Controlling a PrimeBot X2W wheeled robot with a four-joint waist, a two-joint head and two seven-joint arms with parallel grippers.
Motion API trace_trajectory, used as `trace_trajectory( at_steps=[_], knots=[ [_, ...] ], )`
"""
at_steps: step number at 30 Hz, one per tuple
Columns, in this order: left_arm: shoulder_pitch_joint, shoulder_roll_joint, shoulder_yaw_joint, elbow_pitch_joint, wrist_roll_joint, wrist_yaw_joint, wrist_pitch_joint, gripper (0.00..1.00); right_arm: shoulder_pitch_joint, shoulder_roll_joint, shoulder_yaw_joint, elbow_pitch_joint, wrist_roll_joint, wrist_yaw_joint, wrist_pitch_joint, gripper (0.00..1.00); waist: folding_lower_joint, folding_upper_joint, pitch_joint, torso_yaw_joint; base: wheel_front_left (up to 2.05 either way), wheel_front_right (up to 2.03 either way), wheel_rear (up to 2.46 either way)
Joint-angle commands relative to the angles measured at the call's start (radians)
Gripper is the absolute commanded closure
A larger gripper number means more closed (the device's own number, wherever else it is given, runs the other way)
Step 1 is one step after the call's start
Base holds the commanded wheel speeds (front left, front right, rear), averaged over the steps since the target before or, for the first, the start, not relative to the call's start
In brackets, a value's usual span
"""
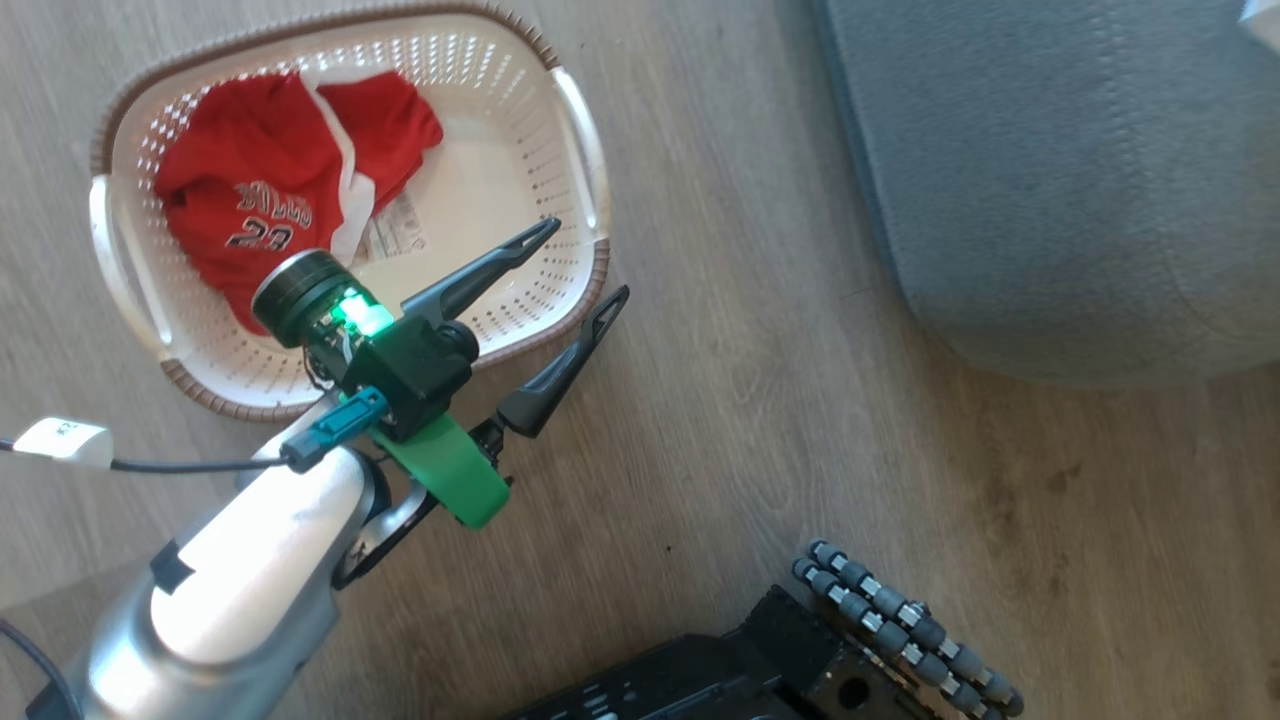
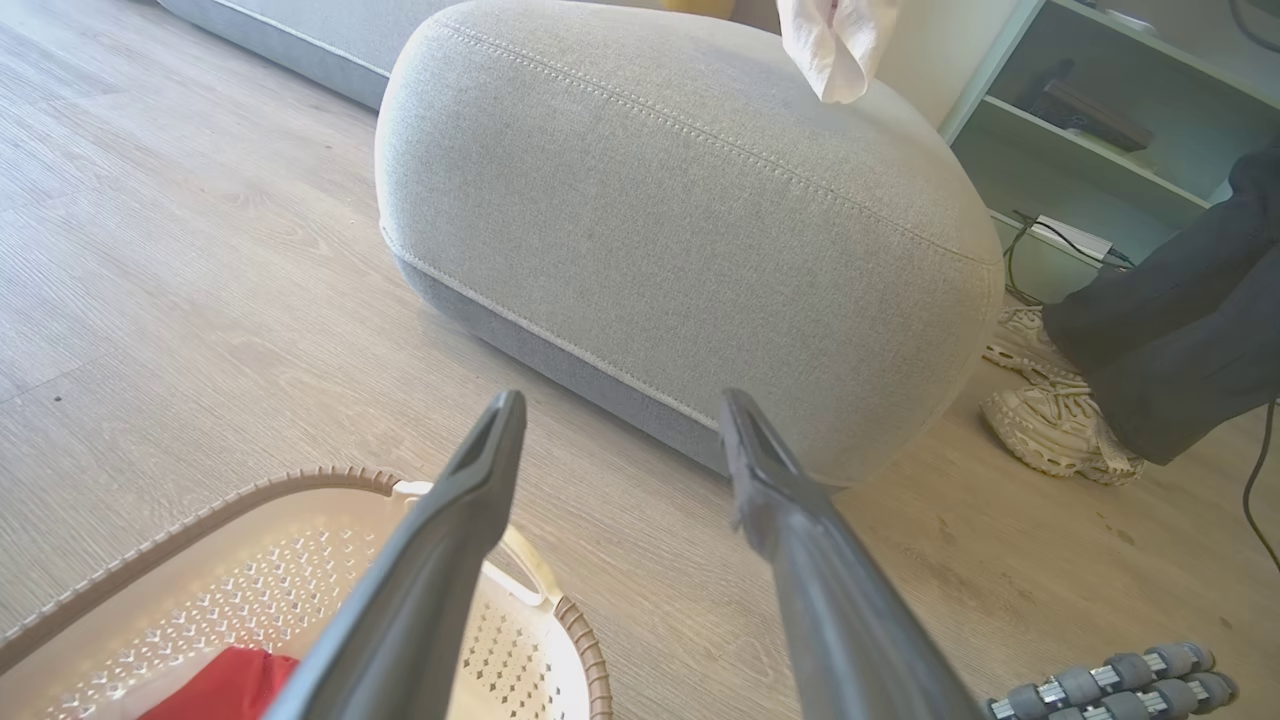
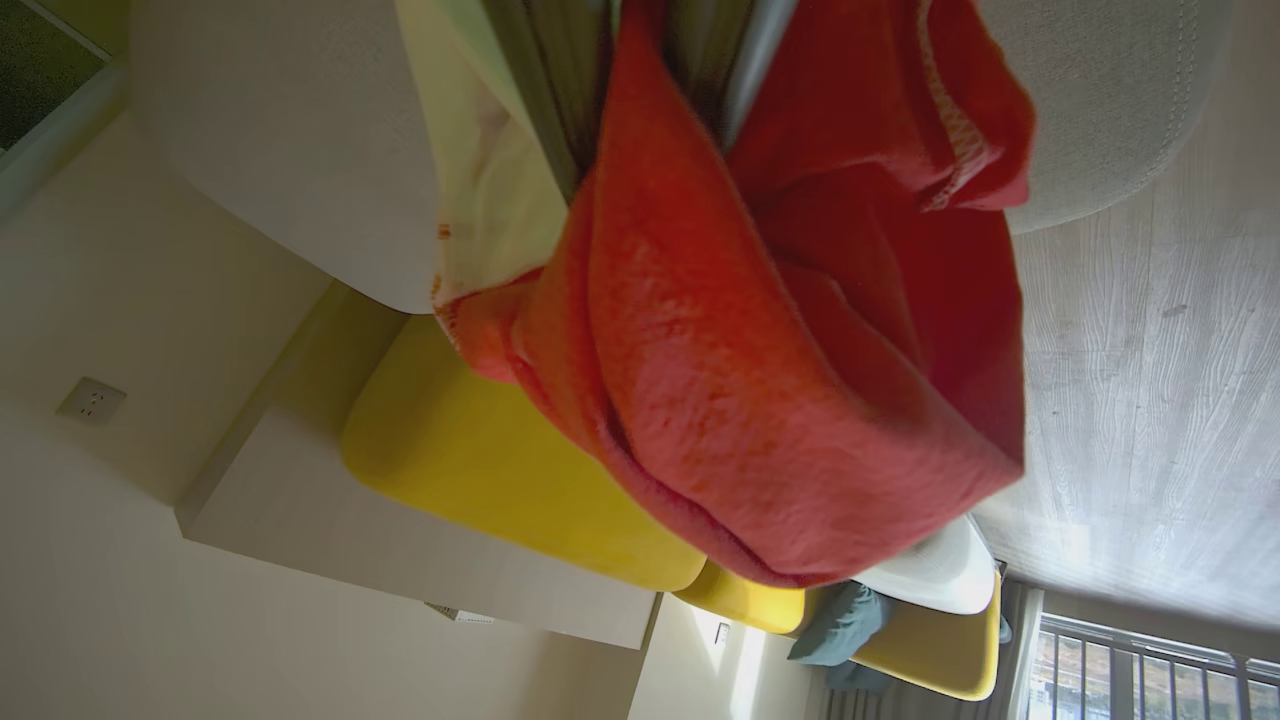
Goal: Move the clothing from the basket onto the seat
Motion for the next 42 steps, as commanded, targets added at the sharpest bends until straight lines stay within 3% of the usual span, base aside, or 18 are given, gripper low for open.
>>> trace_trajectory(
  at_steps=[1, 10, 16, 17, 18, 23, 33, 42],
  knots=[
    [-0.014, 0.02, 0.024, -0.039, 0.012, -0.001, -0.005, 0.0, -0.025, -0.039, -0.027, -0.028, -0.02, 0.0, 0.012, 1.0, -0.0001, 0.0, 0.022, 0.02, 0.0, 0.0, 0.0],
    [-0.025, 0.025, 0.029, -0.068, 0.025, -0.001, -0.005, 0.0, -0.061, -0.013, -0.303, -0.038, -0.127, 0.0, 0.06, 1.0, -0.0001, 0.0, 0.077, 0.068, 0.0, 0.0, 0.0],
    [-0.037, 0.019, 0.037, -0.086, 0.032, -0.001, -0.005, 0.0, -0.03, 0.036, -0.365, 0.028, -0.168, 0.0, 0.045, 1.0, -0.0001, 0.0, 0.084, 0.08, 0.0, 0.0, 0.0],
    [-0.039, 0.017, 0.037, -0.087, 0.032, -0.001, -0.005, 0.0, -0.026, 0.041, -0.37, 0.041, -0.169, 0.0, 0.034, 0.57, -0.0001, 0.0, 0.083, 0.081, 0.0, 0.0, 0.0],
    [-0.04, 0.015, 0.037, -0.088, 0.032, -0.001, -0.005, 0.0, -0.022, 0.046, -0.369, 0.057, -0.169, 0.0, 0.022, 0.0, -0.0001, 0.0, 0.081, 0.082, 0.0, 0.0, 0.0],
    [-0.043, -0.001, 0.035, -0.088, 0.032, -0.001, -0.005, 0.0, 0.001, 0.038, -0.333, 0.144, -0.162, 0.0, -0.031, 0.0, -0.0001, 0.0, 0.054, 0.084, 0.0, 0.0, 0.0],
    [-0.051, -0.062, 0.005, -0.084, 0.028, -0.001, -0.005, 0.0, 0.066, -0.057, -0.219, 0.285, -0.101, 0.0, -0.069, 0.0, -0.0001, 0.0, -0.049, 0.107, 0.0, 0.0, 0.0],
    [-0.041, -0.13, -0.015, -0.055, 0.013, -0.001, -0.005, 0.0, 0.18, -0.087, -0.025, 0.224, 0.042, 0.0, -0.07, 0.0, -0.0001, 0.0, -0.192, 0.132, 0.0, 0.0, 0.0]
  ],
)
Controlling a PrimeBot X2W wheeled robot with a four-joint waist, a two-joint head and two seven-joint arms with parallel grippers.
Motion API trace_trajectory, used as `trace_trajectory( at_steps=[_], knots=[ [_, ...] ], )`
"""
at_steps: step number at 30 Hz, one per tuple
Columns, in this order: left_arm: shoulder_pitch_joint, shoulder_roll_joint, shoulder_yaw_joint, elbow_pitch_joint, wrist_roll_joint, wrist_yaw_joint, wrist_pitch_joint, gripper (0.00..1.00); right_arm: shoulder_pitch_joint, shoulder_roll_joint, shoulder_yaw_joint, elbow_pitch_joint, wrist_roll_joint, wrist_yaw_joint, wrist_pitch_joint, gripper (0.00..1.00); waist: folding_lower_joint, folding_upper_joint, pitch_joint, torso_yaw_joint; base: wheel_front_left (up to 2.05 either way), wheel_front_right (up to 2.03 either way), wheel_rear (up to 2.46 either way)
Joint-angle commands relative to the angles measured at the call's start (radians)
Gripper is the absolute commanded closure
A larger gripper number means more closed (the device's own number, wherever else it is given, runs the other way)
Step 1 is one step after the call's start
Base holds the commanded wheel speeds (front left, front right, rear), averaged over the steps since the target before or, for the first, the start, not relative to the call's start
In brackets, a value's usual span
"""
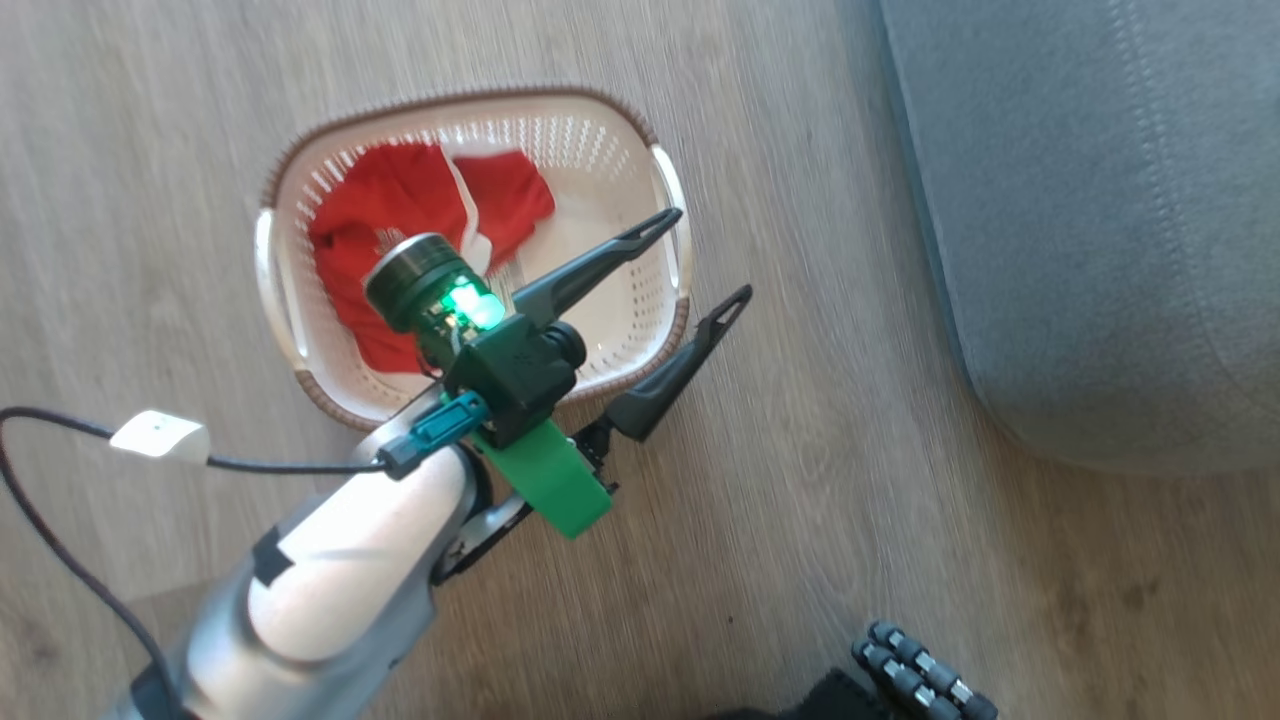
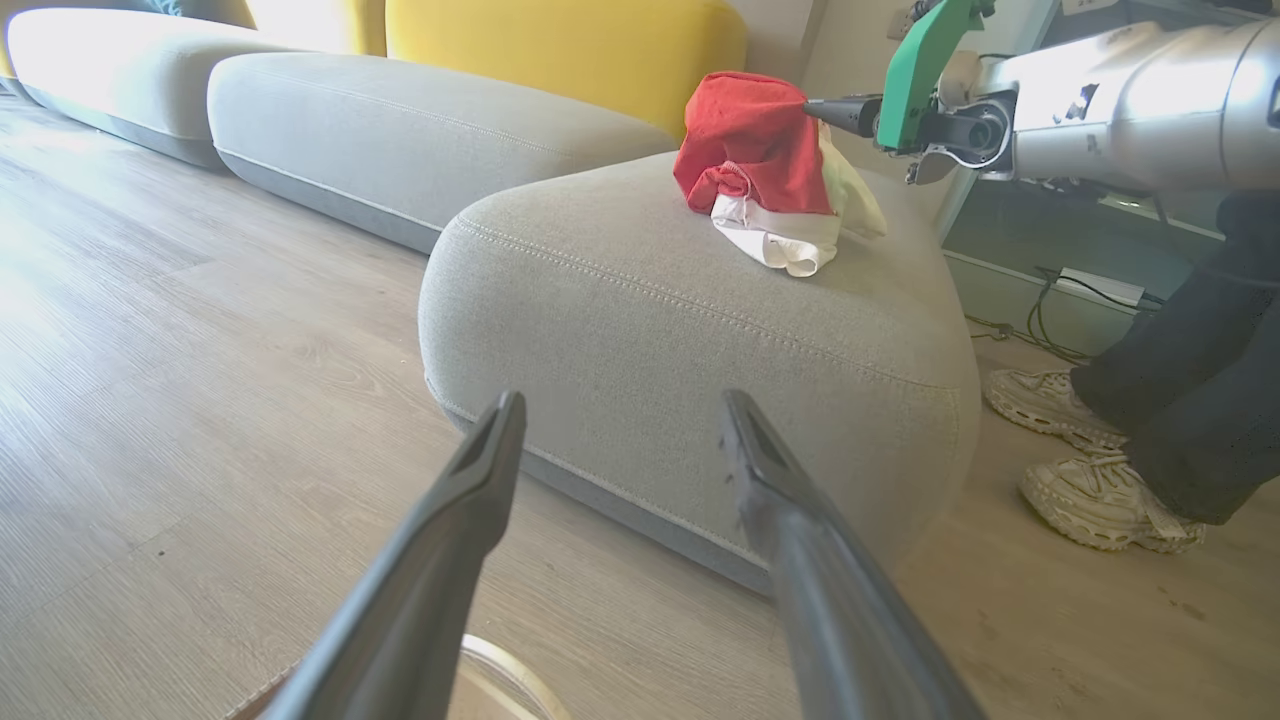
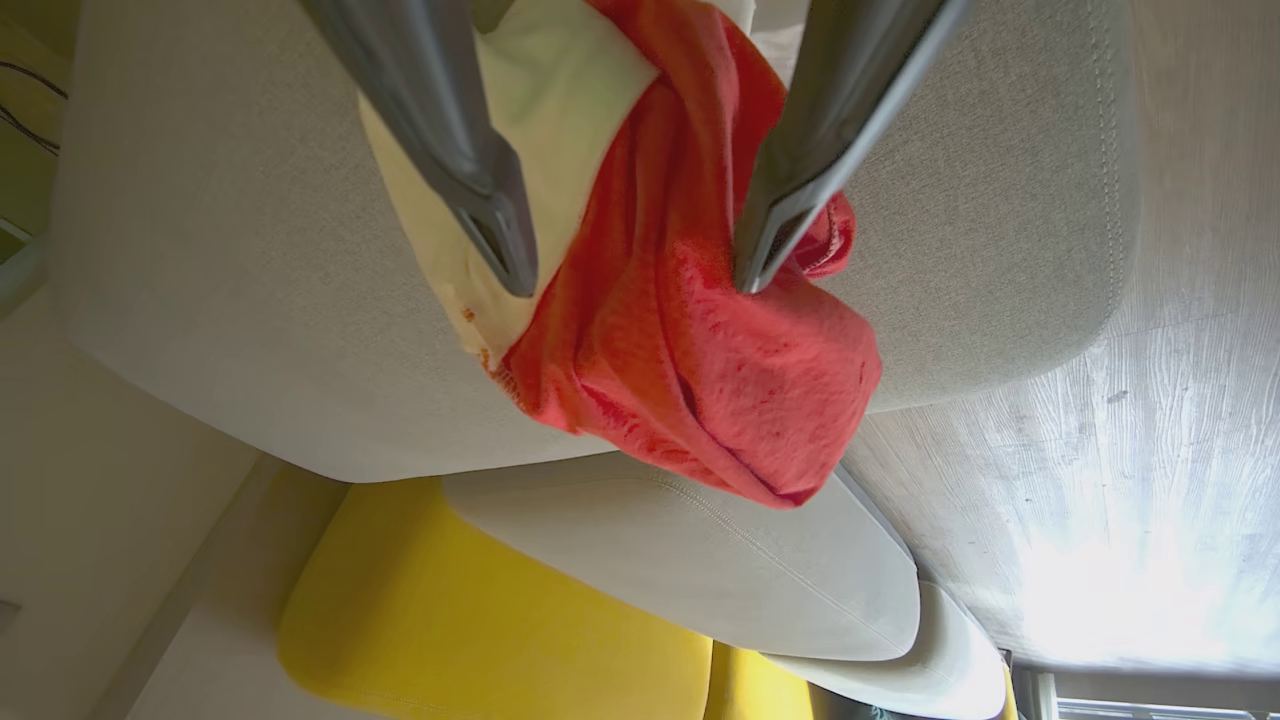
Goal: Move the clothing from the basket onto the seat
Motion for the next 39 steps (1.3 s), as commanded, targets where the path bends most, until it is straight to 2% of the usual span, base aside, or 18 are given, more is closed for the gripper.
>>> trace_trajectory(
  at_steps=[1, 12, 18, 21, 22, 28, 39],
  knots=[
    [-0.003, -0.009, 0.027, -0.026, -0.008, -0.001, -0.005, 0.0, 0.037, -0.034, 0.03, -0.042, 0.02, 0.0, -0.009, 0.0, 0.0, 0.0, -0.058, 0.016, 0.0, 0.0, 0.0],
    [0.059, -0.083, 0.05, 0.012, -0.018, -0.001, -0.005, 0.0, 0.184, -0.014, 0.24, -0.16, 0.128, 0.0, -0.009, 0.0, 0.0, 0.0, -0.223, 0.071, 0.0, 0.0, 0.0],
    [0.105, -0.106, 0.109, 0.054, -0.005, -0.001, -0.005, 0.0, 0.277, 0.022, 0.364, -0.254, 0.191, 0.0, -0.009, 0.0, 0.0, 0.0, -0.29, 0.111, 0.0, 0.0, 0.0],
    [0.119, -0.111, 0.154, 0.07, 0.001, -0.001, -0.005, 0.0, 0.31, 0.039, 0.404, -0.297, 0.213, 0.0, -0.009, 0.0, 0.0, 0.0, -0.305, 0.124, 0.0, 0.0, 0.0],
    [0.135, -0.113, 0.203, 0.089, 0.011, -0.001, -0.005, 0.0, 0.343, 0.054, 0.444, -0.337, 0.223, 0.0, -0.009, 0.0, 0.0, 0.0, -0.32, 0.136, 0.0, 0.0, 0.0],
    [0.187, -0.117, 0.362, 0.139, 0.045, -0.001, -0.005, 0.0, 0.421, 0.107, 0.536, -0.428, 0.241, 0.0, -0.009, 0.0, 0.0, 0.0, -0.363, 0.163, 0.0, 0.0, 0.0],
    [0.295, -0.151, 0.598, 0.213, 0.122, -0.001, -0.005, 0.0, 0.523, 0.163, 0.665, -0.486, 0.297, 0.0, -0.009, 0.0, 0.0, 0.0, -0.442, 0.197, 0.0, 0.0, 0.0]
  ],
)
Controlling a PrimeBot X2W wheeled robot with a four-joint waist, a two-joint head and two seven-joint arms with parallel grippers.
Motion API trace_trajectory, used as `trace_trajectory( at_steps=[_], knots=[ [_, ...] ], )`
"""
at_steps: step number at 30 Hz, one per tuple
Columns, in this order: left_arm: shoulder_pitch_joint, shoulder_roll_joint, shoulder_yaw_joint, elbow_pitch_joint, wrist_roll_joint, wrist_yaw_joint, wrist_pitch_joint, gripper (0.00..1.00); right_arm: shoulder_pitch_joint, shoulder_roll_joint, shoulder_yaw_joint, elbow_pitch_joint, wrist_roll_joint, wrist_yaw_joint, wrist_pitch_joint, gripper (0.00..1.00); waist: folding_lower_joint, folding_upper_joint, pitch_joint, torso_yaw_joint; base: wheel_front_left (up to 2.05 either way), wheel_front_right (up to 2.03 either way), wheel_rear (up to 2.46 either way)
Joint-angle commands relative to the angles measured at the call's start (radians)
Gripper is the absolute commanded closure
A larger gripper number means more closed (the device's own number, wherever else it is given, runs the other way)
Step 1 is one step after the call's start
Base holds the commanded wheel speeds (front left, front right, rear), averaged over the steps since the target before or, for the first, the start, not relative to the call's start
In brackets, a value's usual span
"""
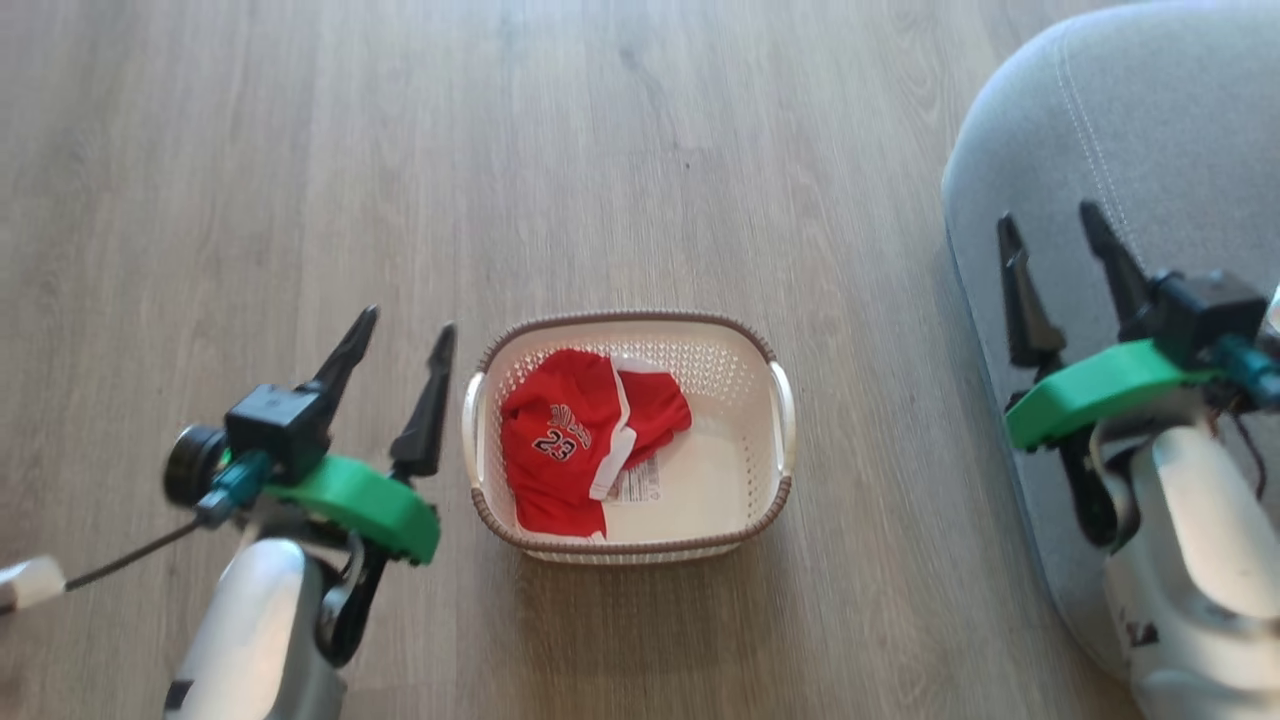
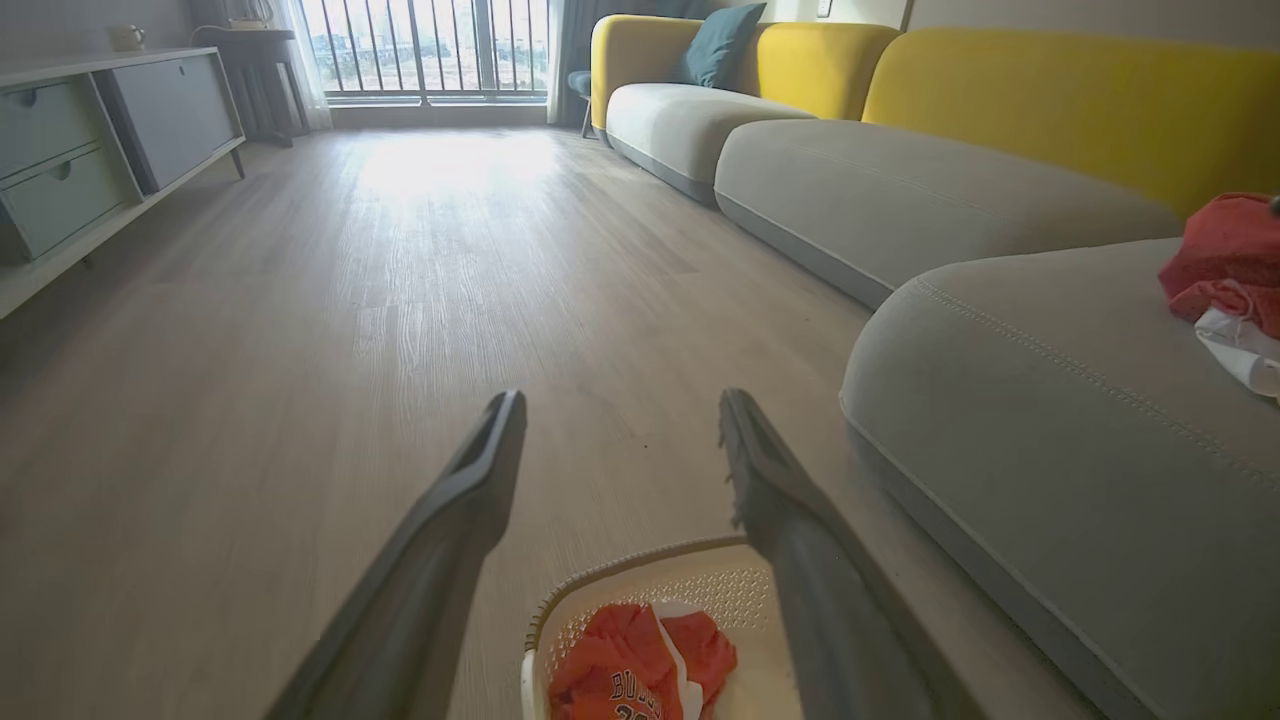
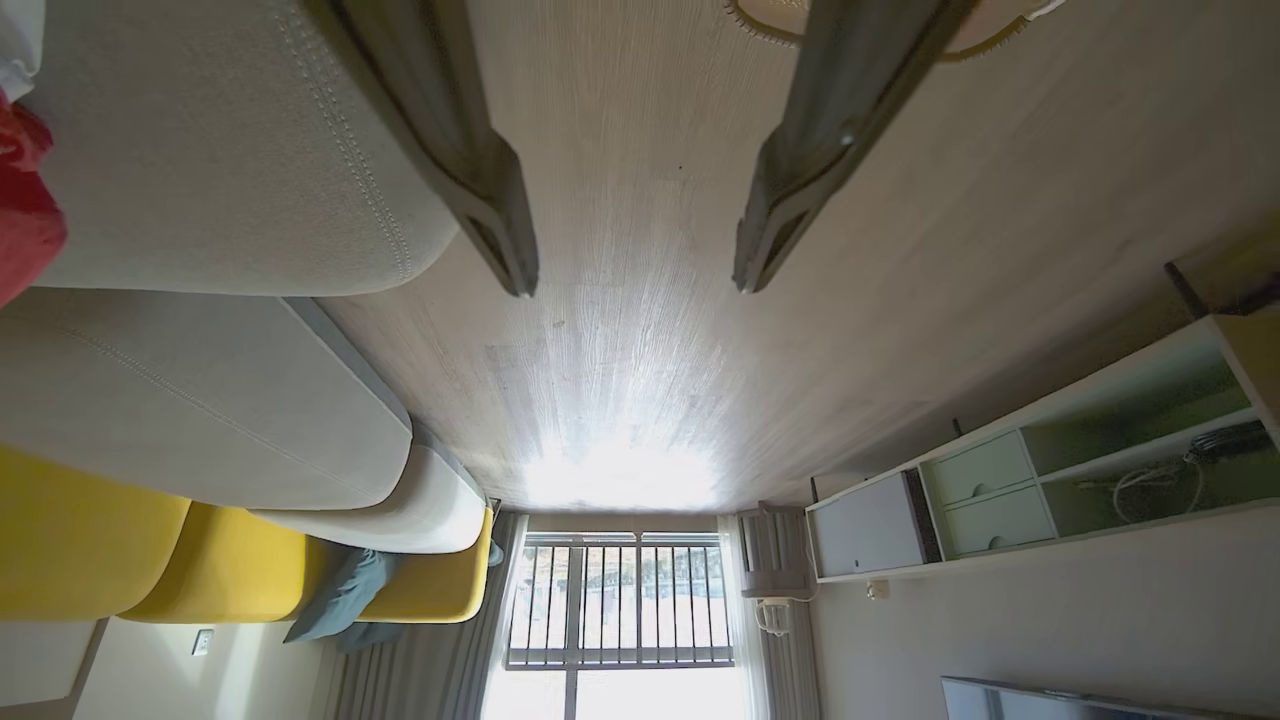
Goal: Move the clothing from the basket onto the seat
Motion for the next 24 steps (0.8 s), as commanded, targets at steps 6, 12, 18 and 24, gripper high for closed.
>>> trace_trajectory(
  at_steps=[6, 12, 18, 24],
  knots=[
    [0.02, -0.012, 0.176, -0.011, 0.055, 0.005, -0.005, 0.0, 0.034, 0.026, 0.053, -0.056, 0.032, 0.0, -0.009, 0.0, 0.0001, -0.0001, -0.025, 0.014, 0.0, 0.0, 0.0],
    [0.058, -0.033, 0.269, -0.011, 0.083, 0.009, -0.005, 0.0, 0.084, 0.06, 0.061, -0.074, 0.038, 0.0, -0.009, 0.0, 0.0001, -0.0001, -0.036, 0.015, 0.0, 0.0, 0.0],
    [0.084, -0.051, 0.321, -0.022, 0.105, 0.008, -0.005, 0.0, 0.123, 0.082, 0.066, -0.085, 0.031, 0.0, -0.009, 0.0, 0.0001, -0.0001, -0.036, 0.017, 0.0, 0.0, 0.0],
    [0.098, -0.063, 0.344, -0.026, 0.115, 0.005, -0.005, 0.0, 0.148, 0.1, 0.065, -0.087, 0.026, 0.0, -0.009, 0.0, 0.0001, -0.0001, -0.028, 0.019, 0.0, 0.0, 0.0]
  ],
)
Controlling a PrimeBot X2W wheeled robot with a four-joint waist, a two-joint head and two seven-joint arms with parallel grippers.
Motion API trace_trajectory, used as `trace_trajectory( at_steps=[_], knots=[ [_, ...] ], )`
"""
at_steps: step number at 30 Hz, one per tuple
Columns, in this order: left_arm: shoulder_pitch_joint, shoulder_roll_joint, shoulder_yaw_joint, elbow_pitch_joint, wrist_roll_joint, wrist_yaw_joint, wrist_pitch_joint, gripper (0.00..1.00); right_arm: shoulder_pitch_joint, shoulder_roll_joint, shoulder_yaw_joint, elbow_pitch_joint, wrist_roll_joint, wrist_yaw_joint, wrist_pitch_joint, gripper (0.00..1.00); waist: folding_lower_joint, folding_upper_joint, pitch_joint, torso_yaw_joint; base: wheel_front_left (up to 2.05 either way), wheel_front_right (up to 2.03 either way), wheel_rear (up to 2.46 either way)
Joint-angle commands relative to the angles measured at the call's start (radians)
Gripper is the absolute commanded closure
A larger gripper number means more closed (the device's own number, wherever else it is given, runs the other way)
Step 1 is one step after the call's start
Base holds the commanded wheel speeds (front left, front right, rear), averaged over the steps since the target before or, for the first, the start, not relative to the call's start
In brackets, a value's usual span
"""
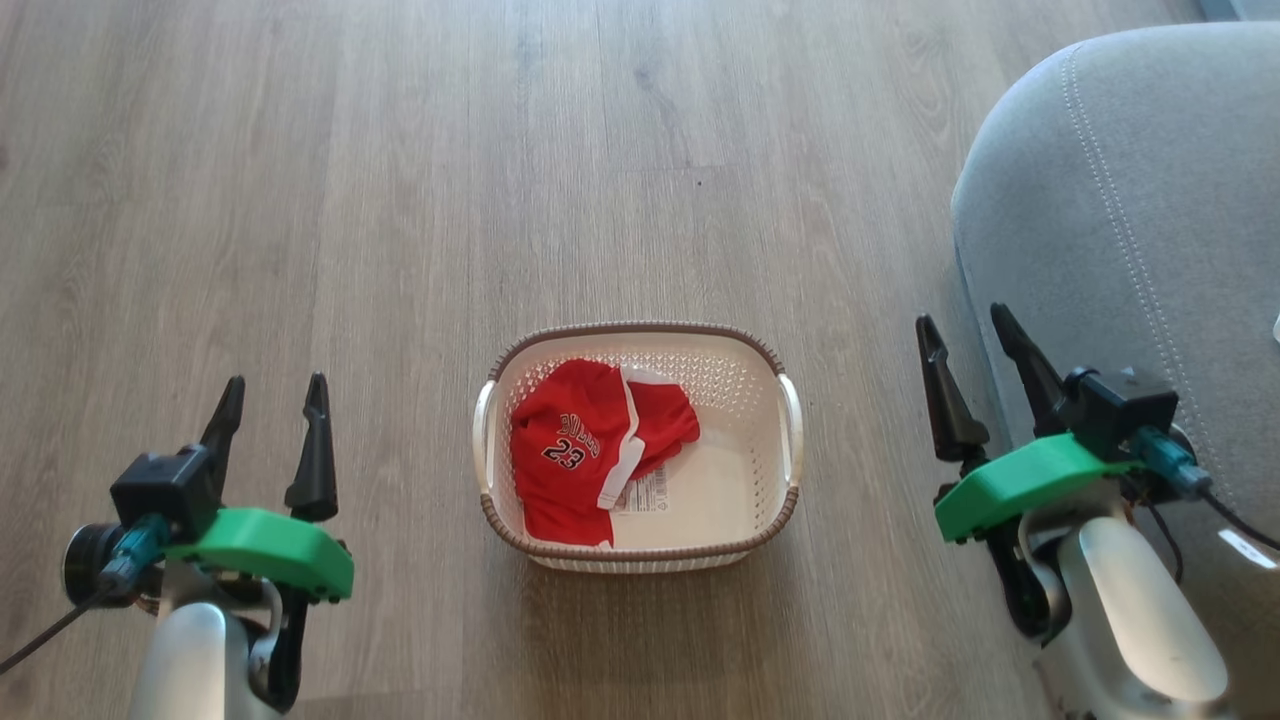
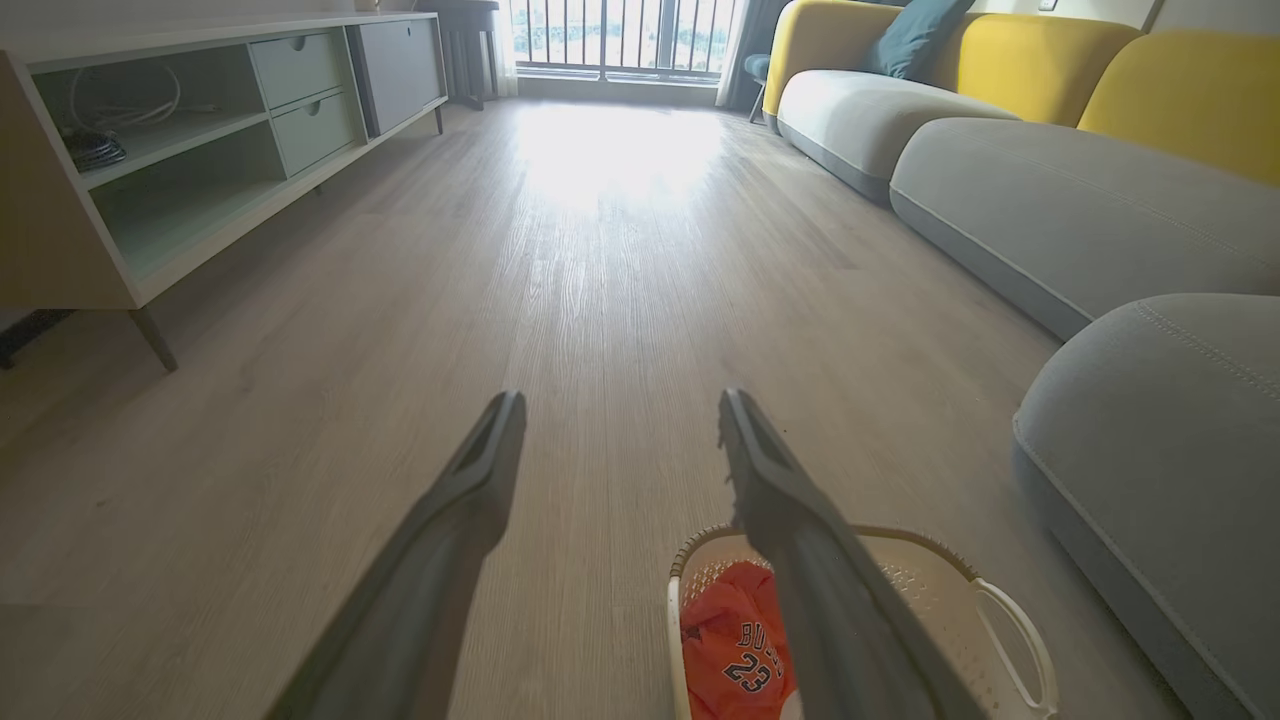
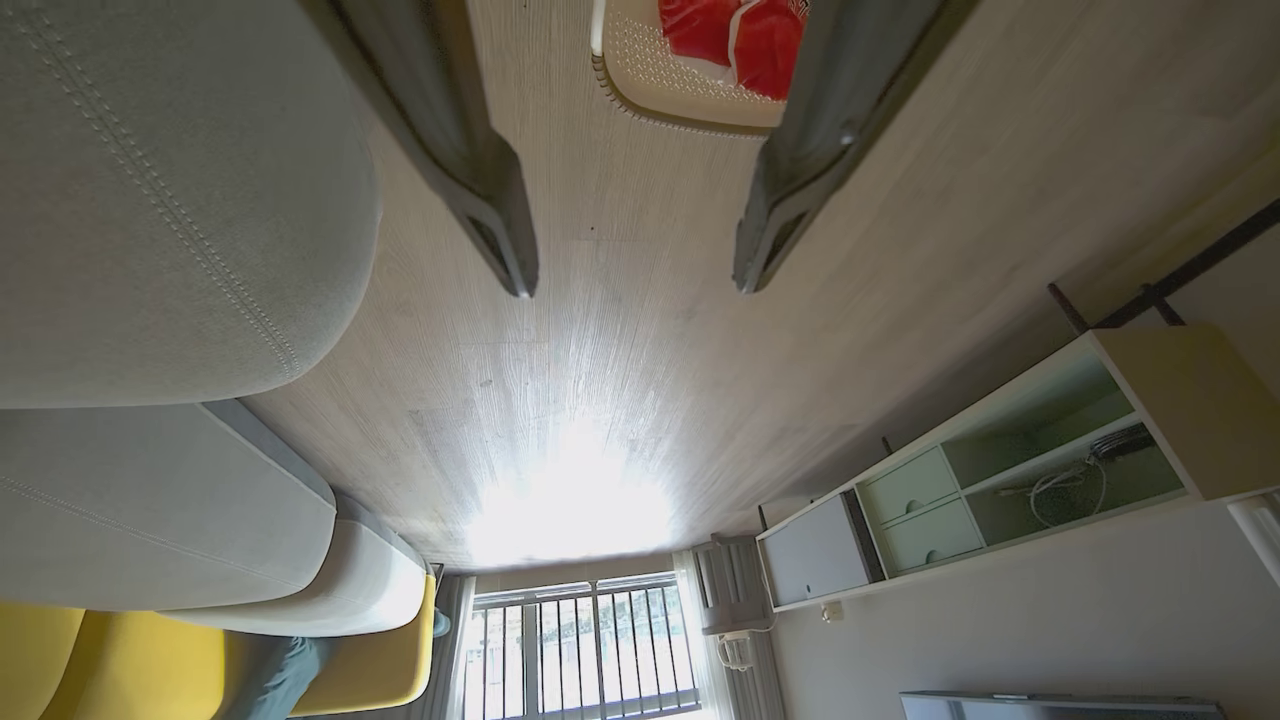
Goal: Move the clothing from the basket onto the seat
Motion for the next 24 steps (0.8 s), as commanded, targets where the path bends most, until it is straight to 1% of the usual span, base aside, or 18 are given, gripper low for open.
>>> trace_trajectory(
  at_steps=[1, 10, 24],
  knots=[
    [-0.014, 0.006, 0.041, -0.038, 0.013, 0.003, -0.005, 0.0, 0.0, 0.01, 0.019, -0.035, -0.006, 0.0, -0.009, 0.0, 0.0001, -0.0001, 0.001, 0.001, 0.0, 0.0, 0.0],
    [0.002, -0.001, 0.068, -0.052, 0.025, 0.001, -0.005, 0.0, 0.01, 0.022, 0.004, -0.03, -0.01, 0.0, -0.009, 0.0, 0.0001, -0.0001, 0.005, 0.005, 0.0, 0.0, 0.0],
    [0.015, -0.004, 0.064, -0.058, 0.024, -0.001, -0.005, 0.0, 0.007, 0.032, -0.003, -0.035, -0.022, 0.0, -0.009, 0.0, 0.0001, -0.0001, 0.013, 0.0, 0.0, 0.0, 0.0]
  ],
)
